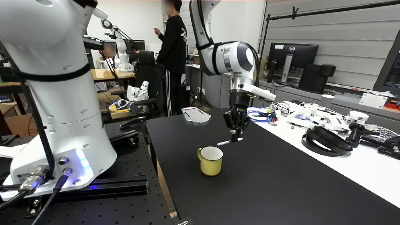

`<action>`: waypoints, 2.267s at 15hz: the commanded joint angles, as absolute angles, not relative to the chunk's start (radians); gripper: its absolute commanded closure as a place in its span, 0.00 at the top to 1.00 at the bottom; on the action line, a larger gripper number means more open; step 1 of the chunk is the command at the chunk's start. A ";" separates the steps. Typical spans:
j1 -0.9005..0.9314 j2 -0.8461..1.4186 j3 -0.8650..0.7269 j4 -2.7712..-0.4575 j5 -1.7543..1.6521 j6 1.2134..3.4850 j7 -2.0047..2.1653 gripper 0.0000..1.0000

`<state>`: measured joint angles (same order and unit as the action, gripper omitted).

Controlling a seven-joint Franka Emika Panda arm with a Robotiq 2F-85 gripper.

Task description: Put the pen in the cup

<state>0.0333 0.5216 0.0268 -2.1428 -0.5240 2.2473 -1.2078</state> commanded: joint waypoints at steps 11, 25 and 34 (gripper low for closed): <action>0.071 0.568 0.022 -2.173 -0.668 2.222 -1.077 0.03; 0.066 0.619 0.067 -2.173 -0.659 2.237 -1.084 0.03; 0.068 0.646 0.073 -2.171 -0.660 2.278 -1.085 0.38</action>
<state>0.0663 0.6406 0.0710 -2.1719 -0.6499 2.2656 -1.1190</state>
